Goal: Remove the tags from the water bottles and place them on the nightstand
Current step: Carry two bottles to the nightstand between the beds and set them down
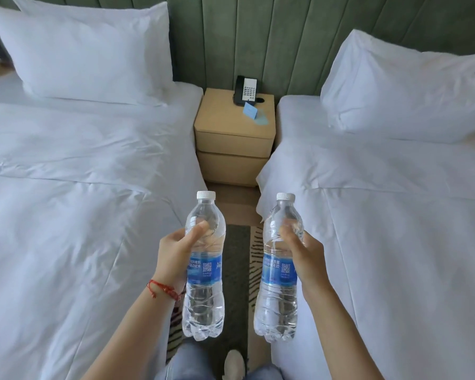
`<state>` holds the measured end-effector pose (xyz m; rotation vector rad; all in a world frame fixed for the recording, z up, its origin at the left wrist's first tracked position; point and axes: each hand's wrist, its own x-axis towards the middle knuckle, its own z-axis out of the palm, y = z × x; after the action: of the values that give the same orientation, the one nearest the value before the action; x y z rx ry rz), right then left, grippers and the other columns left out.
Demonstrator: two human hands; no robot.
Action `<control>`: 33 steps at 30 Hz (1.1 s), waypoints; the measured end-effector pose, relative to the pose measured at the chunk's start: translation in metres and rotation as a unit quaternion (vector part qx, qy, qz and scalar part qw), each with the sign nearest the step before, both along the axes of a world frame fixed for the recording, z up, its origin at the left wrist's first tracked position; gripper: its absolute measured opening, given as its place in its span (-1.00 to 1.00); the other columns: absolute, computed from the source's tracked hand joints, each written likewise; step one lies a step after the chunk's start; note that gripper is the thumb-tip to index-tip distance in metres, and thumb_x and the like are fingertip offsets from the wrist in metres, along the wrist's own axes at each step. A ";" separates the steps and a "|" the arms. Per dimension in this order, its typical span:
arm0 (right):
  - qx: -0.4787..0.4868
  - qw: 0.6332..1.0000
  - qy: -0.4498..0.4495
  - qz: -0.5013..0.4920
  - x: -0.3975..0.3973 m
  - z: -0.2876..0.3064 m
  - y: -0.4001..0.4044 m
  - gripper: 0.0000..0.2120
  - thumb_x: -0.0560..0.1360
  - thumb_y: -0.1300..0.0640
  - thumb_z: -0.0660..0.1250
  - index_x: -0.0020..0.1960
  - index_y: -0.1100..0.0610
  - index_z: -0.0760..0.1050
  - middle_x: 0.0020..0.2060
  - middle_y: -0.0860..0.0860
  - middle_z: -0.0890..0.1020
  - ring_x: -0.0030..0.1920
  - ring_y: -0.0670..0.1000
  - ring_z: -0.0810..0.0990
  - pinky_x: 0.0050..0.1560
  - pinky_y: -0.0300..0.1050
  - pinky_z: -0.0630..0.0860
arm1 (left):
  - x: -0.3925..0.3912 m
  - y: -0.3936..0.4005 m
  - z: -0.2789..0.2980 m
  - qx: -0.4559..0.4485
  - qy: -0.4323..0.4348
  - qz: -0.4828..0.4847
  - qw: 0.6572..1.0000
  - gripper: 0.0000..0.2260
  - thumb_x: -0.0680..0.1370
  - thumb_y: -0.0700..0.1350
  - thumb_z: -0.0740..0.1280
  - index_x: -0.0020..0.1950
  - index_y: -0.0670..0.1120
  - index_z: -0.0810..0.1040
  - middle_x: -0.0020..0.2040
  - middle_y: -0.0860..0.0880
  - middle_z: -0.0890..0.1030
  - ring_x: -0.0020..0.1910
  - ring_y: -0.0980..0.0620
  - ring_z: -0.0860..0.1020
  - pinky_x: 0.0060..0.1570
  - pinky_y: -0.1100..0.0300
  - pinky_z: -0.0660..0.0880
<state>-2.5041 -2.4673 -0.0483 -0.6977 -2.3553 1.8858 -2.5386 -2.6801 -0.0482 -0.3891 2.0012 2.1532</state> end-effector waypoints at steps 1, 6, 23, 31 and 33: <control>-0.001 1.000 -0.003 0.000 -0.015 0.000 0.004 -0.87 0.45 -0.16 0.24 -0.17 -0.12 0.39 -0.22 -0.23 0.56 -0.23 -0.14 0.60 -0.31 -0.36 0.45 | -0.015 0.003 0.000 0.006 0.001 0.002 1.000 -0.68 0.24 0.11 0.39 -0.25 -0.15 0.58 -0.43 0.01 0.66 -0.43 0.04 0.64 -0.49 0.30 0.51; -0.013 1.000 -0.007 -0.002 -0.098 -0.011 0.018 -0.87 0.45 -0.15 0.26 -0.15 -0.11 0.42 -0.22 -0.21 0.59 -0.27 -0.16 0.63 -0.36 -0.41 0.45 | -0.103 0.016 -0.009 0.016 -0.007 -0.001 1.000 -0.59 0.17 0.16 0.38 -0.22 -0.17 0.59 -0.40 -0.02 0.67 -0.40 0.01 0.64 -0.45 0.26 0.53; -0.058 0.996 0.009 -0.074 -0.424 -0.007 0.015 -0.91 0.45 0.04 0.35 -0.21 -0.01 0.49 -0.38 -0.15 0.62 -0.40 -0.29 0.60 -0.51 -0.48 0.41 | -0.451 0.019 -0.003 0.040 -0.006 -0.030 0.999 -0.59 0.18 0.13 0.39 -0.23 -0.20 0.58 -0.43 -0.03 0.64 -0.44 0.02 0.62 -0.46 0.26 0.53; -0.066 0.996 0.014 -0.063 -0.554 -0.012 0.042 -0.80 0.29 -0.02 0.42 -0.18 0.07 0.54 -0.44 -0.20 0.64 -0.41 -0.24 0.61 -0.50 -0.45 0.42 | -0.573 0.048 -0.013 0.046 -0.006 -0.023 0.999 -0.69 0.24 0.04 0.40 -0.24 -0.20 0.59 -0.44 -0.05 0.64 -0.45 0.03 0.61 -0.48 0.25 0.53; -0.076 0.995 0.018 -0.056 -0.590 -0.019 0.053 -0.87 0.32 0.02 0.43 -0.18 0.04 0.56 -0.42 -0.21 0.65 -0.40 -0.24 0.62 -0.50 -0.44 0.42 | -0.605 0.059 -0.016 0.051 0.002 -0.024 0.998 -0.68 0.24 0.03 0.39 -0.20 -0.21 0.58 -0.43 -0.03 0.64 -0.44 0.04 0.61 -0.48 0.27 0.53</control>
<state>-3.0937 -2.4140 -0.0673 -0.7831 -2.1200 2.0273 -3.1437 -2.6206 -0.0644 -0.3180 1.8738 2.2176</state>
